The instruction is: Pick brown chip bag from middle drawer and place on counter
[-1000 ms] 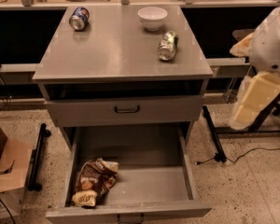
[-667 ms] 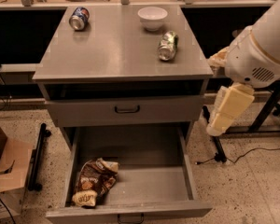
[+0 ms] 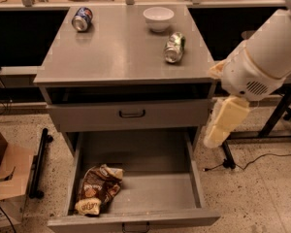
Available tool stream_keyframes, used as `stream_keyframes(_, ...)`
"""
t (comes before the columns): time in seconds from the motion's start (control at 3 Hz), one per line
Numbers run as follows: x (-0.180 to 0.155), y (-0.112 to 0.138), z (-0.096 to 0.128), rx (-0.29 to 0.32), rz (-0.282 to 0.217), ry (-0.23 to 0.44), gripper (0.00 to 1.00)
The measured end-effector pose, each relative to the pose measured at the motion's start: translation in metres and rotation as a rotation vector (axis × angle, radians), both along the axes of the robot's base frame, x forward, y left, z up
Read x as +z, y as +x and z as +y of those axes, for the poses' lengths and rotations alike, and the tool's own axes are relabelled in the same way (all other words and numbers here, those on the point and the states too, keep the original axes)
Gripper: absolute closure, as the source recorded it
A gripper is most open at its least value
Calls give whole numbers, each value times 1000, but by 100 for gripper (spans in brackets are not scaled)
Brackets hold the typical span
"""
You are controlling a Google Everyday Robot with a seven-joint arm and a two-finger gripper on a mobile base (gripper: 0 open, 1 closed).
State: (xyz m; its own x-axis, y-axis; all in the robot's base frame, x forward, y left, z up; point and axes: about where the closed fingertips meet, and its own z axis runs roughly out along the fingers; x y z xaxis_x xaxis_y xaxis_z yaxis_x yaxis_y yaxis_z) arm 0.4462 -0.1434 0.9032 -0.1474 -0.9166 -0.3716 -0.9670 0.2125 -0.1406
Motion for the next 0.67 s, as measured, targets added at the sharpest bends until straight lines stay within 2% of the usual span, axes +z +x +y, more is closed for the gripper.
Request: stream_keyframes(0.67,-106,-3,80,91,106,83,0)
